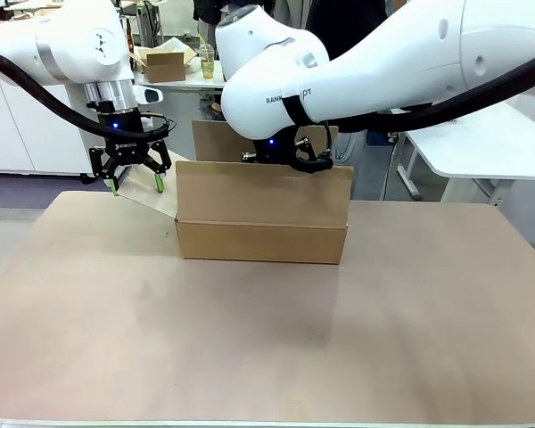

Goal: Pack the gift set into the box.
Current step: Place both hands on the side flaps of the Package Box and spread them outward, then lift both hands away from the flaps of the Package Box.

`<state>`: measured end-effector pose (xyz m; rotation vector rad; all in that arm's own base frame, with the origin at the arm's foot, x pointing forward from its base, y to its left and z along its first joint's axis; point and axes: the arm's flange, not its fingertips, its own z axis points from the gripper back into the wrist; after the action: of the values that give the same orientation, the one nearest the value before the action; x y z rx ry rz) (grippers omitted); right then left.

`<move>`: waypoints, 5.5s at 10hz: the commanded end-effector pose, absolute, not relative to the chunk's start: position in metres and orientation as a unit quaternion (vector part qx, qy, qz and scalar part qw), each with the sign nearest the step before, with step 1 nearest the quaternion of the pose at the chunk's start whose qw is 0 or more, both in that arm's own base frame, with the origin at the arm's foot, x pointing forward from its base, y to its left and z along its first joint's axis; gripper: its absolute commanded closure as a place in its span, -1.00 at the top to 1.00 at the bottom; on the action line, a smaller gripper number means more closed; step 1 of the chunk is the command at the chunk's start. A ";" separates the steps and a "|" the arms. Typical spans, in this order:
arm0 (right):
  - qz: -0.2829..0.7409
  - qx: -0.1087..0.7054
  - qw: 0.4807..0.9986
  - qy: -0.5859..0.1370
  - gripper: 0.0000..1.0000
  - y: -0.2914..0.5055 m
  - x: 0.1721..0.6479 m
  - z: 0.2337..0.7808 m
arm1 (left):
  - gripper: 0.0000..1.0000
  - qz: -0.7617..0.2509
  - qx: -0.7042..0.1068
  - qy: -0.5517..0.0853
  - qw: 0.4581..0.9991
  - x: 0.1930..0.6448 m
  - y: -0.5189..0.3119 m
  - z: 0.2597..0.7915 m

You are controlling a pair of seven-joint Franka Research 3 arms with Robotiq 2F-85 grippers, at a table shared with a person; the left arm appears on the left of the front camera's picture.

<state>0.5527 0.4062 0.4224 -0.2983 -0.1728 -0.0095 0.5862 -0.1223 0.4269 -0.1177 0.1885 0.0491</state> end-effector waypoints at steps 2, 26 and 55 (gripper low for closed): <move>-0.018 -0.195 0.976 -0.094 1.00 0.402 0.562 0.416 | 1.00 0.032 -0.049 0.093 0.994 0.585 -0.121 0.430; -0.089 -0.176 0.977 -0.080 1.00 0.261 0.592 0.481 | 1.00 0.032 -0.049 0.093 0.994 0.585 -0.121 0.430; -0.006 0.320 0.947 -0.018 1.00 0.036 0.548 0.409 | 1.00 0.032 -0.049 0.093 0.994 0.585 -0.121 0.430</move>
<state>0.5448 0.0338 0.4033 0.6781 -0.0349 0.0073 0.5863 -0.1222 0.4271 -0.1176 0.1882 0.0491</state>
